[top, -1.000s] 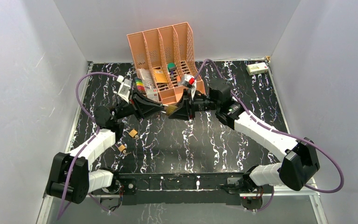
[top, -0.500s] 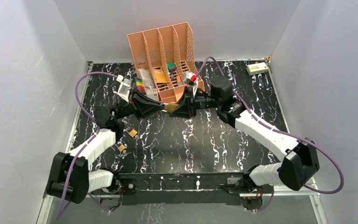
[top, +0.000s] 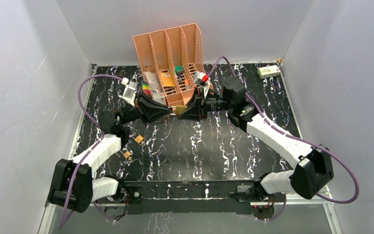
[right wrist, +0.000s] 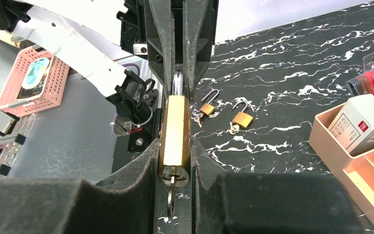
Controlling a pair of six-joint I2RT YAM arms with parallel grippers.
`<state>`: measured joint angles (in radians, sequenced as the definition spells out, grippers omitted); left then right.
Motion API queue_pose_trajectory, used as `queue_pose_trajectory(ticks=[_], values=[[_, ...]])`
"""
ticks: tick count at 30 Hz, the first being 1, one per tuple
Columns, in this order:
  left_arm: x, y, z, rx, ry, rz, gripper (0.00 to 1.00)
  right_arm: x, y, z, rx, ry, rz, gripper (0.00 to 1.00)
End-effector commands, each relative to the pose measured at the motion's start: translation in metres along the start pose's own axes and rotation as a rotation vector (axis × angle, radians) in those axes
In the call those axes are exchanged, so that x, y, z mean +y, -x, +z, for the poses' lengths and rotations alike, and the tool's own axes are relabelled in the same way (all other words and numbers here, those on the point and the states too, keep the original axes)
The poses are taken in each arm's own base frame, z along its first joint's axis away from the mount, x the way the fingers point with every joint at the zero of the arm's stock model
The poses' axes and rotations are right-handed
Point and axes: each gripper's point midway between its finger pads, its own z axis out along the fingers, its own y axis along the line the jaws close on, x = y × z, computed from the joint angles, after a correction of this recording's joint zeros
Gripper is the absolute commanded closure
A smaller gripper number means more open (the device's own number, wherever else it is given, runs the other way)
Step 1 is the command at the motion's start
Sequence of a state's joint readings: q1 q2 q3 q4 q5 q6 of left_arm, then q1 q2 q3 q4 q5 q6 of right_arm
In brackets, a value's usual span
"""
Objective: Lock with the key
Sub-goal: Lock the lock.
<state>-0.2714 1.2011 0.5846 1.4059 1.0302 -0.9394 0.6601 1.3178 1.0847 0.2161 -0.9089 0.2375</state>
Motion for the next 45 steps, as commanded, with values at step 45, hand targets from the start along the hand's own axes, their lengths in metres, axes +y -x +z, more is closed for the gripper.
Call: queue_pose_trajectory(ticks=[45], values=[[0.026, 0.02, -0.003, -0.076, 0.105, 0.069, 1.0, 0.036, 0.058, -0.021, -0.153, 0.154, -0.147, 1.0]])
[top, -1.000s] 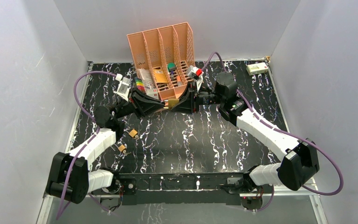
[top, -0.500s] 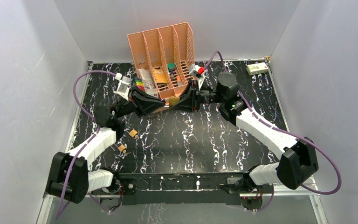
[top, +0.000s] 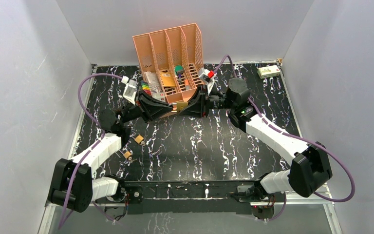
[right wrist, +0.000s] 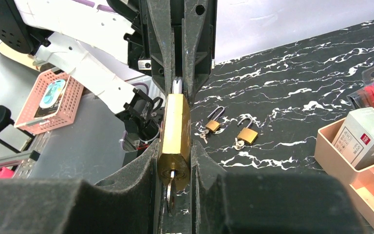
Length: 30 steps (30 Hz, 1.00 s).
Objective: Lock with the key
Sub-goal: Lock the lock.
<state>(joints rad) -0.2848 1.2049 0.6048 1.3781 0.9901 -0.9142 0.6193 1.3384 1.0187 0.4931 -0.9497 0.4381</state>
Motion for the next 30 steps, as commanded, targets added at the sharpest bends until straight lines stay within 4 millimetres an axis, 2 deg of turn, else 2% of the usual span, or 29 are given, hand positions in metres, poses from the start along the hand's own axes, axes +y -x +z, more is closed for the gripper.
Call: queue_pose_trajectory(ticks=[1, 16, 30], values=[[0.0237, 0.0129, -0.0083, -0.051, 0.089, 0.054, 1.0, 0.0419, 0.0418, -0.0113, -0.049, 0.137, -0.176, 1.0], [0.0227, 0.0129, -0.0086, -0.052, 0.089, 0.063, 1.0, 0.0365, 0.032, -0.0115, -0.029, 0.128, -0.173, 1.0], [0.0261, 0.0101, -0.0083, -0.044, 0.09, 0.052, 1.0, 0.0353, 0.0359, -0.0117, -0.022, 0.112, -0.195, 1.0]])
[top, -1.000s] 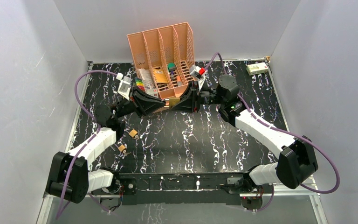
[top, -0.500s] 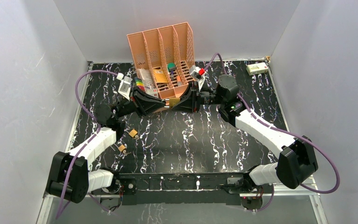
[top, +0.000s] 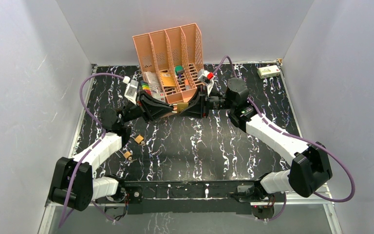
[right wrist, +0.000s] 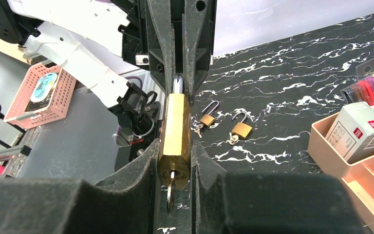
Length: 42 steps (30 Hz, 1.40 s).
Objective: Lock with the key
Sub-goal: Lock the lock.
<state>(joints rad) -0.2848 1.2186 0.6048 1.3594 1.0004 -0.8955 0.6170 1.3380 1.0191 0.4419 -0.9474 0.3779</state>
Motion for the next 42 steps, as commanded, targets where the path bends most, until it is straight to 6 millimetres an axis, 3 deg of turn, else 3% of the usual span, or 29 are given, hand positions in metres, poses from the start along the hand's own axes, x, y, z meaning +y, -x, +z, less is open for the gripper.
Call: queue_pose_trajectory(ticks=[1, 42], values=[[0.0201, 0.0166, -0.0078, -0.063, 0.082, 0.06, 1.0, 0.0392, 0.0429, -0.0114, -0.046, 0.126, -0.177, 1.0], [0.0203, 0.0144, -0.0079, -0.053, 0.076, 0.062, 1.0, 0.0364, 0.0374, -0.0106, -0.027, 0.129, -0.18, 1.0]])
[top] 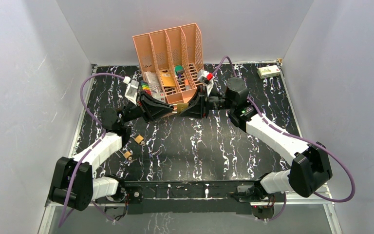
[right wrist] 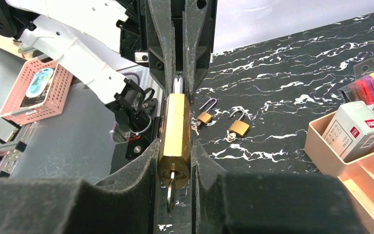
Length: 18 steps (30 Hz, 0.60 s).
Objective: Lock with the key
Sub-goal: Lock the lock.
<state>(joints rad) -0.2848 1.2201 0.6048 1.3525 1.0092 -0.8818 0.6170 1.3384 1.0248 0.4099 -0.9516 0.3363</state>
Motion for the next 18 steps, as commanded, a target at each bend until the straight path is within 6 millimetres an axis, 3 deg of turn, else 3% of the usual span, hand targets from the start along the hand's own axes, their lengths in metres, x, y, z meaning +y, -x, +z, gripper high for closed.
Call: queue_pose_trajectory(ticks=[1, 11, 18], values=[[0.019, 0.016, -0.008, -0.061, 0.077, 0.056, 1.0, 0.037, 0.042, -0.011, -0.043, 0.128, -0.163, 1.0], [0.018, 0.006, -0.005, -0.018, 0.043, 0.042, 1.0, 0.041, 0.066, -0.012, -0.056, 0.107, -0.241, 1.0], [0.012, 0.016, -0.006, -0.06, 0.06, 0.077, 1.0, 0.036, 0.041, -0.013, -0.04, 0.107, -0.172, 1.0]])
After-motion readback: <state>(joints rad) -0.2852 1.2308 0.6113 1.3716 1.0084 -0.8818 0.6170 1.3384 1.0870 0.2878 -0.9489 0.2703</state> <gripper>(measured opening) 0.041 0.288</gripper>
